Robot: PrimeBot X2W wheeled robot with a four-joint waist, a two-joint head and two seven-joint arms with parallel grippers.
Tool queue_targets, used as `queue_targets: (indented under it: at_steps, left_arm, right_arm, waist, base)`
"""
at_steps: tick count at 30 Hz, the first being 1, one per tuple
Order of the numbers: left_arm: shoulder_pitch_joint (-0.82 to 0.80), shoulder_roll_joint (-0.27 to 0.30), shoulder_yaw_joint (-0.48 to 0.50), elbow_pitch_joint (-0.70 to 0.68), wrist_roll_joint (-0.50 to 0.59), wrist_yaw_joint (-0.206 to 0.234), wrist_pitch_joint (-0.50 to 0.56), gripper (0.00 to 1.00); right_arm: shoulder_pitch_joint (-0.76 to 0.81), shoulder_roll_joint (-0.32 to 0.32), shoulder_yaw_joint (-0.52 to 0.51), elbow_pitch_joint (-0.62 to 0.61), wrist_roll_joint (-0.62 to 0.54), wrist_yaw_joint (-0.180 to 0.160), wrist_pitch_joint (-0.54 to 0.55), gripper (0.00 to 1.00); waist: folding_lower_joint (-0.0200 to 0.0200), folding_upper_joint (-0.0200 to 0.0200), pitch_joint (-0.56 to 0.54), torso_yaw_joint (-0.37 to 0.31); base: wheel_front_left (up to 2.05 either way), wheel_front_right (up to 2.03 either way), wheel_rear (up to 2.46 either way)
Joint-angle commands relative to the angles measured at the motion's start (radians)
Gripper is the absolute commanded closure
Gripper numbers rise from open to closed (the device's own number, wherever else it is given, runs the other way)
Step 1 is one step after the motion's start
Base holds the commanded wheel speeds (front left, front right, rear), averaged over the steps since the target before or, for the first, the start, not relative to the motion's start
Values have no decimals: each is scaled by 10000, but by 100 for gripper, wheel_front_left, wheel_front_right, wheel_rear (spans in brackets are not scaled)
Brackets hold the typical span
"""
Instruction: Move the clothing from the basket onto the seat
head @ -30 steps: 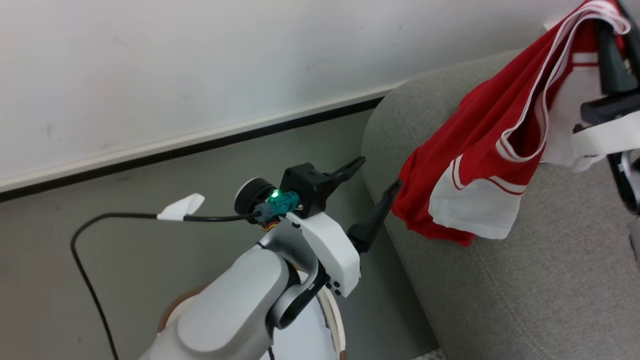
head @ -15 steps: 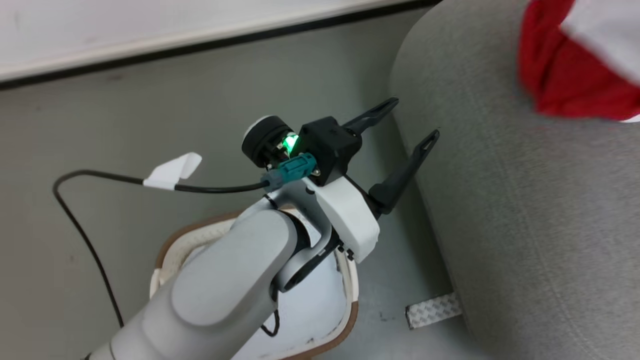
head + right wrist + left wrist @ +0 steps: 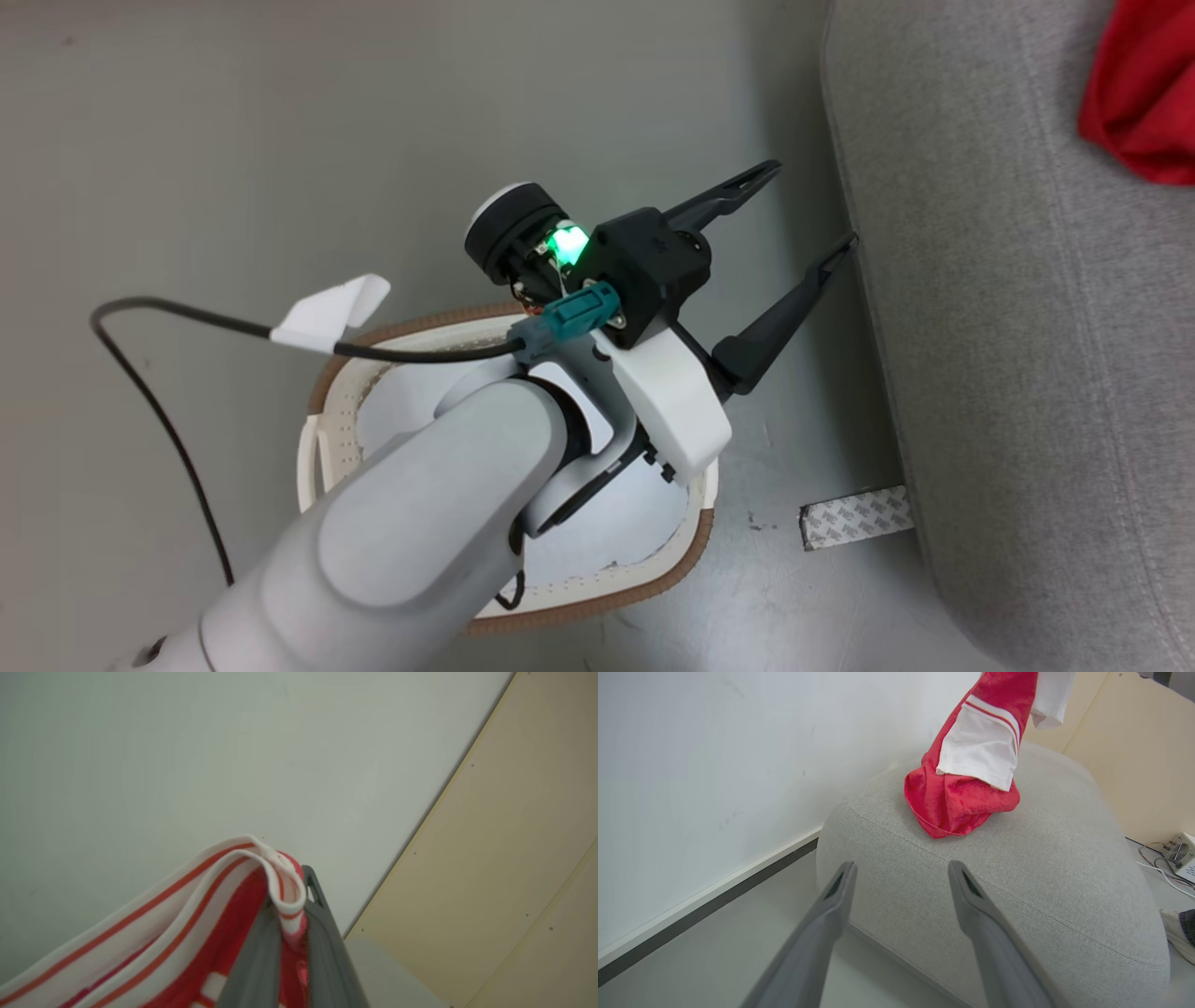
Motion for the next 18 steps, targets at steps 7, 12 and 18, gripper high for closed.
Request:
queue_targets:
  at_steps: [7, 12, 18]
  left_arm:
    - [234, 297, -93, -128, 94, 141, 174, 0]
    - [495, 480, -142, -123, 6, 231, 223, 0]
    - [839, 548, 22, -6, -164, 421, -161, 0]
  right_arm:
    - [1847, 1406, -2270, 846, -1220, -26, -998, 80]
    - [2511, 2061, -2969, 1271, -1883, -26, -1203, 0]
    - [3181, 2562, -2480, 1150, -2173, -26, -1290, 0]
  waist:
    - [-1, 0, 197, 127]
    - [-1, 0, -75, 31]
    - [-1, 0, -730, -140]
  base:
    - [0, 0, 0]
    - [0, 0, 0]
    - [0, 0, 0]
